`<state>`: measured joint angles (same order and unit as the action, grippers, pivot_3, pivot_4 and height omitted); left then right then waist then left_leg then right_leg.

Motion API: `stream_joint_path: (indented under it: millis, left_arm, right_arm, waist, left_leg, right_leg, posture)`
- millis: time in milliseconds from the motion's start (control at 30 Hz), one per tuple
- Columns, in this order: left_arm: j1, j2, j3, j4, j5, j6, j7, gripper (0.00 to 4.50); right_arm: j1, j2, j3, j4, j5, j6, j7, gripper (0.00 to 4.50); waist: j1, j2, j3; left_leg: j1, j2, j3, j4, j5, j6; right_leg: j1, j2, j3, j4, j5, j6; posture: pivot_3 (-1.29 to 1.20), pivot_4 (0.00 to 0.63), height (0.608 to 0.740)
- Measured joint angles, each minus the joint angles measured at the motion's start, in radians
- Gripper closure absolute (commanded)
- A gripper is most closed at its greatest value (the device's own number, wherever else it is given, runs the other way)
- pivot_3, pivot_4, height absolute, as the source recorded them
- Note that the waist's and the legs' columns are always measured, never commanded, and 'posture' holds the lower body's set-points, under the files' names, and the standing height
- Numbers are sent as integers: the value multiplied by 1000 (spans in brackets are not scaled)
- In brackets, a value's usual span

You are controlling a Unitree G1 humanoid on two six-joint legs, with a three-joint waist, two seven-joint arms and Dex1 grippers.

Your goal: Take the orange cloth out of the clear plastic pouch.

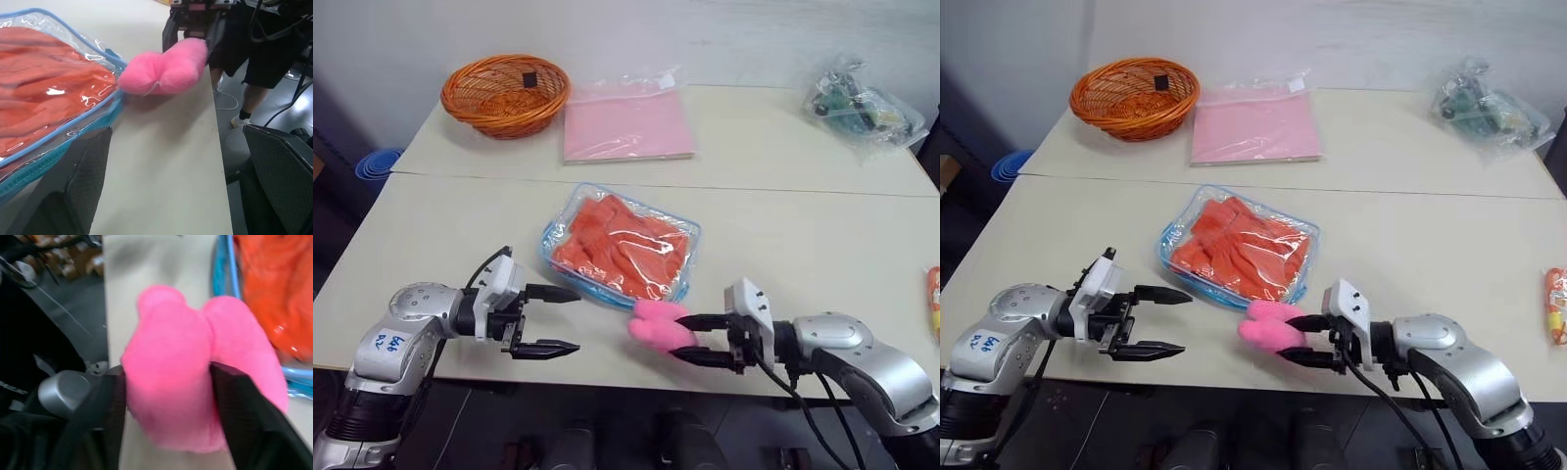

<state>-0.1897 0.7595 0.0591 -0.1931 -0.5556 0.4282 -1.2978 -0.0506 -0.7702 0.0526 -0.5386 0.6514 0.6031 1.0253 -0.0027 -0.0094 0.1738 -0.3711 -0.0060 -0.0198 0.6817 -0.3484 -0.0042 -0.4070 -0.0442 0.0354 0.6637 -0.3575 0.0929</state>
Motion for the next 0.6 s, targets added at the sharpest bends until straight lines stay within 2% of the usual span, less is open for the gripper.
stream_joint_path:
  millis: [67,200,267,400,500,600]
  left_arm:
    - [-1,1,-1,1,0,0,0,0]
    - [-2,7,0,12,1,-2,-6,0]
    - [-11,7,-1,21,4,-5,-9,0]
    - [-38,7,-9,50,13,-27,-14,0]
    - [-44,3,-29,54,18,-36,-15,0]
    - [-51,3,-34,58,20,-40,-15,0]
  right_arm:
    - [37,-53,-43,-26,31,-8,51,59]
    - [98,-165,-184,-48,131,25,142,23]
    - [70,-175,-214,-21,103,-30,167,23]
    - [-102,-146,-118,197,-217,-395,166,23]
    - [-258,-88,40,394,-464,-660,156,23]
    - [-346,-17,130,522,-596,-832,127,23]
  waist:
    - [0,0,0]
    - [1,0,0]
    - [-4,0,0]
    - [-12,0,0]
    - [-23,0,0]
    - [-26,0,0]
  left_leg:
    - [0,0,0,0,0,0]
    - [1,0,0,0,-3,5]
    - [2,0,0,0,-3,5]
    - [3,0,1,0,-2,4]
    - [0,0,2,0,1,-1]
    - [-1,0,2,0,1,-2]
  right_leg:
    - [0,0,0,-1,0,0]
    - [2,0,0,-1,0,0]
    - [2,0,0,-1,0,0]
    - [1,0,0,0,0,0]
    - [-2,0,0,2,0,0]
    - [-4,0,0,3,0,0]
  posture:
    - [0,150,740]
    - [0,150,740]
    - [0,150,740]
    - [0,150,740]
    - [0,150,740]
    - [0,150,740]
